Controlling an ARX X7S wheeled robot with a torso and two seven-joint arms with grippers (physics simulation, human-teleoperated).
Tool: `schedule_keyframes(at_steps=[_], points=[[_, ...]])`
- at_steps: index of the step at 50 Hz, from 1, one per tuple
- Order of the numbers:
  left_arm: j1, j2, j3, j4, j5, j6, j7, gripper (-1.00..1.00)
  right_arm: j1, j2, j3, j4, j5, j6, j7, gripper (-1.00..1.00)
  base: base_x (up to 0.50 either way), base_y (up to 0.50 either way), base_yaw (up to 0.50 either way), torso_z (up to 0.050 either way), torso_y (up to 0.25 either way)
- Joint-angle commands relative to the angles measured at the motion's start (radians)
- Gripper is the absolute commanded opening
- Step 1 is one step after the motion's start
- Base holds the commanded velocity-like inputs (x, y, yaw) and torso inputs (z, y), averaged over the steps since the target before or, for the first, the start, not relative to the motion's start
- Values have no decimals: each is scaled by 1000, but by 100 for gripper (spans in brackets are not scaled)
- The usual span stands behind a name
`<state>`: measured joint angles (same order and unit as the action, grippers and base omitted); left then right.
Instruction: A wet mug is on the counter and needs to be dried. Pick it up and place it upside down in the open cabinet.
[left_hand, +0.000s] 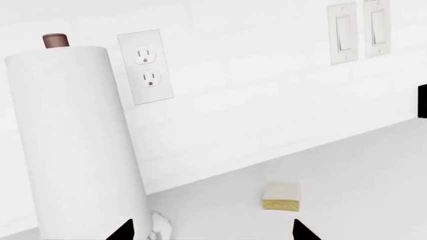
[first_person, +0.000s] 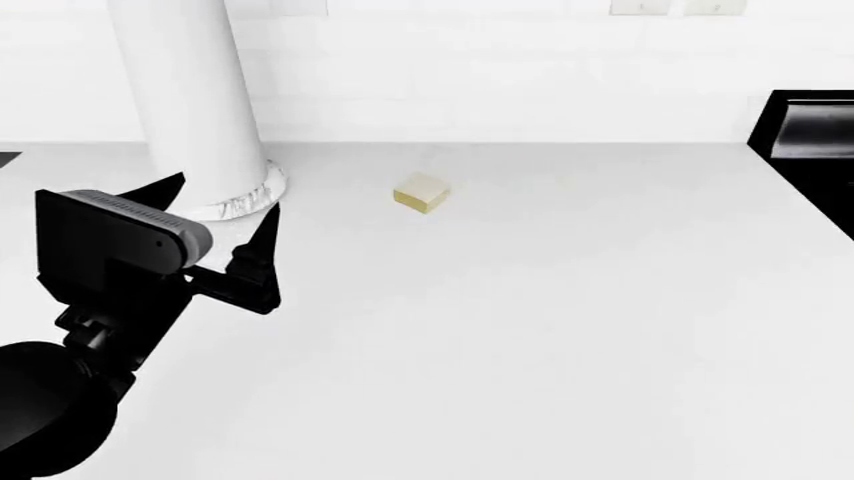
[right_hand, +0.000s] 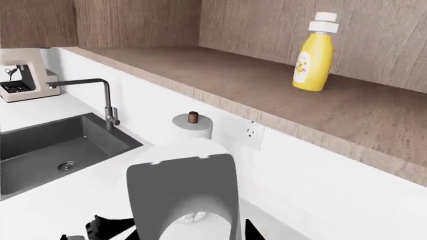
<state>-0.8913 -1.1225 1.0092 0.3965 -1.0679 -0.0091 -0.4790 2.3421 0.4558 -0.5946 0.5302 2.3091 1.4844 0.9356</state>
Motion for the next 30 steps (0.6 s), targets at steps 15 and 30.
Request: schedule_keyframes(at_steps=[15,30], points=[[10,4,-10,-7,-14,19,9,100,14,-158,188,169,-488,86,-191,-100,0,0,0,0,0],[19,18,-12,-24,-12,31,15,100,14,-233,274,186,-737,86,-311,-100,0,0,0,0,0]])
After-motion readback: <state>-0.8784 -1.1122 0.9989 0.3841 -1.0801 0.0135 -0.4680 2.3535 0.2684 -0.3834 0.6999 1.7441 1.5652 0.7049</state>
